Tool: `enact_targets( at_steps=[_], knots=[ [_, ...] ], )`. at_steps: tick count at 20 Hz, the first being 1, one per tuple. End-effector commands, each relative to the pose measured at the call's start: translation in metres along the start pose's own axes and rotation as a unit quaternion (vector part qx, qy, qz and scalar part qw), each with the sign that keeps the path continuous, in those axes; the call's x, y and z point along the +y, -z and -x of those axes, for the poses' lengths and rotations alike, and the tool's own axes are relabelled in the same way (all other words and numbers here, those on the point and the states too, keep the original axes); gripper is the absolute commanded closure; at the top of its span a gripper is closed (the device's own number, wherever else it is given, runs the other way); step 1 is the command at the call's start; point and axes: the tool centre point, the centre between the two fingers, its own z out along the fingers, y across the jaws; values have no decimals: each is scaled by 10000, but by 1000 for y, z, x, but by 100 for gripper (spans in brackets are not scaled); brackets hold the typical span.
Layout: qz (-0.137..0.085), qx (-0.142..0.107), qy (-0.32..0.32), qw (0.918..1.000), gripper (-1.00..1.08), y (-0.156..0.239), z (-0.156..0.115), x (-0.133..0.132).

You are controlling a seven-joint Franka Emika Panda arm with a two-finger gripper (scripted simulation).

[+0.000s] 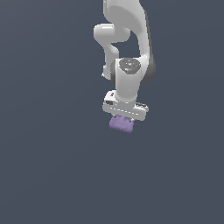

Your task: Pick up the object and move it to a goal position.

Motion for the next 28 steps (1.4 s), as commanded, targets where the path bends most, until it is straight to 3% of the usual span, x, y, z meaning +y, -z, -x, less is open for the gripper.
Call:
enact_targets(
  at_steps=[1,16,28],
  knots=[
    [-1,2,-3,10000,108,24,5,8],
    [13,-25,-16,10000,108,154,32,54],
    [18,-30,-18,10000,108,188,37,64]
  ],
)
